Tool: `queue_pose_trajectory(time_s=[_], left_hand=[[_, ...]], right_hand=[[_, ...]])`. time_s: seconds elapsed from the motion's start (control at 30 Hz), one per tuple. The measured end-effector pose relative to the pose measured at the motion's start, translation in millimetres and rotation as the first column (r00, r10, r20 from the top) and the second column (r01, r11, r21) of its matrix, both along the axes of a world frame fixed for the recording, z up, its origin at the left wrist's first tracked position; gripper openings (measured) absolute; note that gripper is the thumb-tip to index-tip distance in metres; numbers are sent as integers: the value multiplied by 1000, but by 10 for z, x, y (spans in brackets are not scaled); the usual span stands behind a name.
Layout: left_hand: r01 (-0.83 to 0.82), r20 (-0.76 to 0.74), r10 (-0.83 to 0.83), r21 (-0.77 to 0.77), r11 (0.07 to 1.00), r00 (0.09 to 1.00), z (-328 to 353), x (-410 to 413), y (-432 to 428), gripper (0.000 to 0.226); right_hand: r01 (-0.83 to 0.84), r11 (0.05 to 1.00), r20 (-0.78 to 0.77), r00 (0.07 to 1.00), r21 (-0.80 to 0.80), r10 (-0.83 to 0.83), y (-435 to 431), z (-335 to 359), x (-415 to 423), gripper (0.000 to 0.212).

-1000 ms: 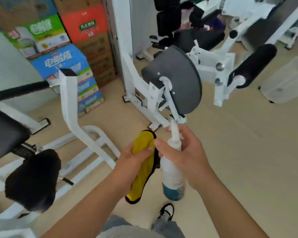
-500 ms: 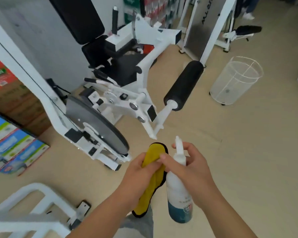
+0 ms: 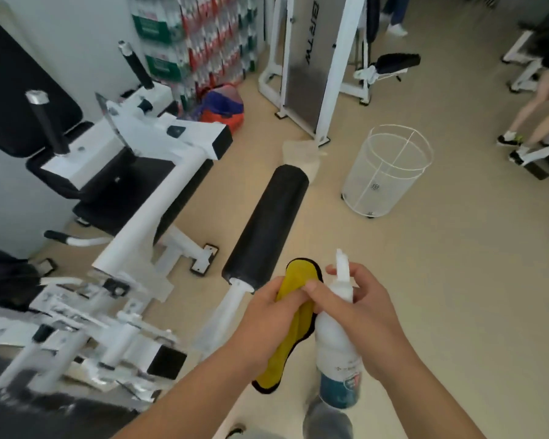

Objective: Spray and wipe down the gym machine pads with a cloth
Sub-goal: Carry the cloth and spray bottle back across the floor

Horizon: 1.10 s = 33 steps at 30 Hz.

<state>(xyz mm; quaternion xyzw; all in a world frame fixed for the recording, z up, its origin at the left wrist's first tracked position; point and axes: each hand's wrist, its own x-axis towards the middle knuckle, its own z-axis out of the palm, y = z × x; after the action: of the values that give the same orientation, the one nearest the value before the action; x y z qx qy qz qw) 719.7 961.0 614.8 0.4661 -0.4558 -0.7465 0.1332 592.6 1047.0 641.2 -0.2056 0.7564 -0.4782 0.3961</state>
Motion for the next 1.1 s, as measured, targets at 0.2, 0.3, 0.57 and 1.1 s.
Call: queue_pose_trajectory(time_s=[0.2,0.3,0.57,1.1], left_hand=[[-63,77,67,-51,997,995,-79,-1372,-666,25],[-104,100,110,-72,992,989,-51,-2069,-988,28],[-192,192,212,-120,974,958,-359,-3737,-2433,21],[283,385,-197,-181,942,901,-1277,-7256,-5109,31]], right_hand=[[-46,999,15,999,23,45,-746,-147,-1440,34],[-97,995,39,995,11,96,-1182,-131,-2165,54],[-106,994,91,990,6,105,-2708,-290,-3954,77],[202,978,43,978,46,-204,-5115,-821,-7211,53]])
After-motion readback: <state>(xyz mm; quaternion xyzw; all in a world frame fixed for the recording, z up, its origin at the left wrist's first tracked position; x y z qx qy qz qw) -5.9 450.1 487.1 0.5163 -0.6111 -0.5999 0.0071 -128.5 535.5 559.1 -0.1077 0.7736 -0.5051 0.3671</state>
